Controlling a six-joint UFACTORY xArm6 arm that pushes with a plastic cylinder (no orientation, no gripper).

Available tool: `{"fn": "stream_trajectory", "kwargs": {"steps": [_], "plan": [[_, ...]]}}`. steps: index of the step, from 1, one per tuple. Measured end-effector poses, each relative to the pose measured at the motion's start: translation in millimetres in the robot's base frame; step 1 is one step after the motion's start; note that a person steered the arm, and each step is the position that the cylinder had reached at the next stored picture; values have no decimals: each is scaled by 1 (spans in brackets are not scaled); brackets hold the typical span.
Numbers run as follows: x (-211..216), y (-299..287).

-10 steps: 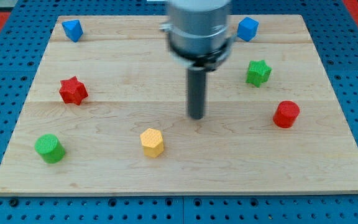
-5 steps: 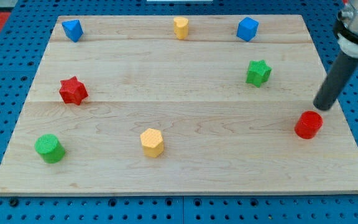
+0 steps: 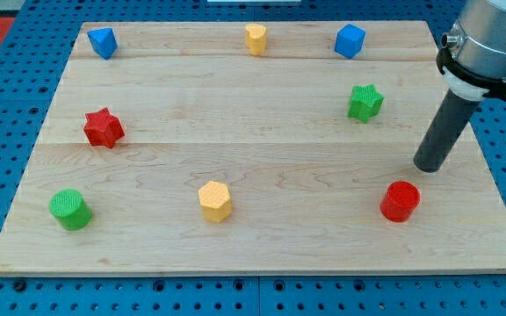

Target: Move the red circle right to the yellow hexagon

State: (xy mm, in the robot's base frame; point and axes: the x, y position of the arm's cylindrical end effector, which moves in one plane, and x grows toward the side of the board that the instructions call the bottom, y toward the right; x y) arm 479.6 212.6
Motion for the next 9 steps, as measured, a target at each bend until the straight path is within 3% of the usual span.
{"fn": "stream_trajectory", "kwargs": {"steps": [1,2,5,7,9], "plan": [[-1,-1],[-2,-46],[-49,69],[-52,72],[-104,65]]}}
